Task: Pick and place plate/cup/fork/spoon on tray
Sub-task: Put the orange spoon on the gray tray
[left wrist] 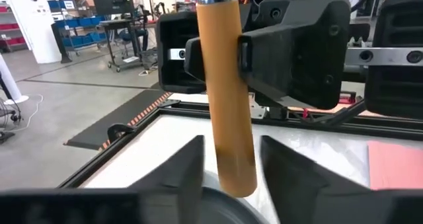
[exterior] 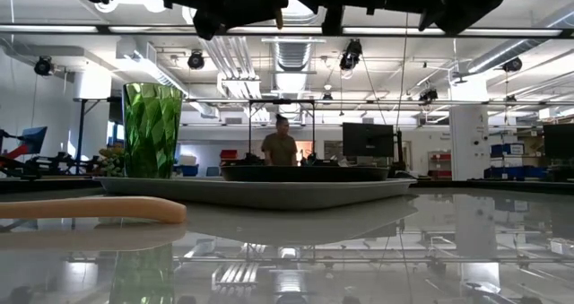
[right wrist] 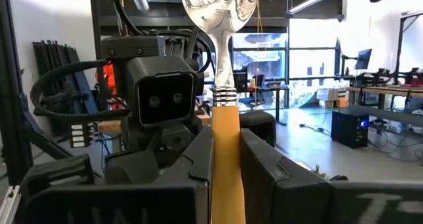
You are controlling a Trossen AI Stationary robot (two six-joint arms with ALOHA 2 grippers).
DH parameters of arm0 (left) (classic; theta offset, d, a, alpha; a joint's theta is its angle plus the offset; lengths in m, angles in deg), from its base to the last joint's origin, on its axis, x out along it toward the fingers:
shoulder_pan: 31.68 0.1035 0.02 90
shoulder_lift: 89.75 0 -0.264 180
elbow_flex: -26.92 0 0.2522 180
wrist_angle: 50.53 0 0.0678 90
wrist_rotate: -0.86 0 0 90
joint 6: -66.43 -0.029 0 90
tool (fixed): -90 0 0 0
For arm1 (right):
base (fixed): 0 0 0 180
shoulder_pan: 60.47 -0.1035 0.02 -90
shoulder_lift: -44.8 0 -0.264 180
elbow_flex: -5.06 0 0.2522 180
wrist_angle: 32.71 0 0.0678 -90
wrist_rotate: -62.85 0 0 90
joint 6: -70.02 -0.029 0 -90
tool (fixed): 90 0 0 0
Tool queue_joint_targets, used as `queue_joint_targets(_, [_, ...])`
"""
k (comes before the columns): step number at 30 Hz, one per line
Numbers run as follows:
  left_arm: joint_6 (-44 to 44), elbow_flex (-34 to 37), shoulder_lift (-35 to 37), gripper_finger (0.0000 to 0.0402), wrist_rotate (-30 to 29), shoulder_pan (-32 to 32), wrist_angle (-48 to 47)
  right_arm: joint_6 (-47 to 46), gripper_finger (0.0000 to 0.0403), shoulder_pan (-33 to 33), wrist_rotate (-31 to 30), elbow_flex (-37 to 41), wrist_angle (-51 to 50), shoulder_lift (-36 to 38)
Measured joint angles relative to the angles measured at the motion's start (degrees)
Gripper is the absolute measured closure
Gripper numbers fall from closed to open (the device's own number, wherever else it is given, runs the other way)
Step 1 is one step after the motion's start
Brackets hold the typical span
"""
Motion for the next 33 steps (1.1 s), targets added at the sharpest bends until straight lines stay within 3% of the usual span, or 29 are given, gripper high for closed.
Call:
queue_joint_targets(4, [0.86,0.11,0.04,0.0354,-0.3,0.0,0.25,-0.55,0.0367,0.0,-0.02,0.0,-0.22,-0.13])
queue_joint_targets(10, [1.44,0.28,0.58,0.0354,0.68,-0.03,-0.56,-1.44,0.0307,-0.01,-0.04,-0.02,-0.96,-0.13])
queue_joint_targets(18, [4.38,1.7,4.74,0.0354,11.56,-0.04,-3.38,-7.96,0.0215,-0.04,4.32,-0.05,-7.82,2.03])
queue_joint_targets(22, [5.11,1.71,7.0,0.0354,20.75,-0.2,-10.71,-8.01,0.0189,0.23,14.02,-0.08,-14.16,5.54])
queue_joint_targets(29, [3.22,1.91,7.45,0.0354,48.32,-0.22,-12.75,-5.29,0.018,0.76,29.11,-3.39,-29.35,10.45])
queue_joint_targets(33, [2.95,2.03,7.45,0.0354,51.89,-0.22,-12.78,-2.57,0.0179,0.74,31.49,-6.24,-33.92,11.17])
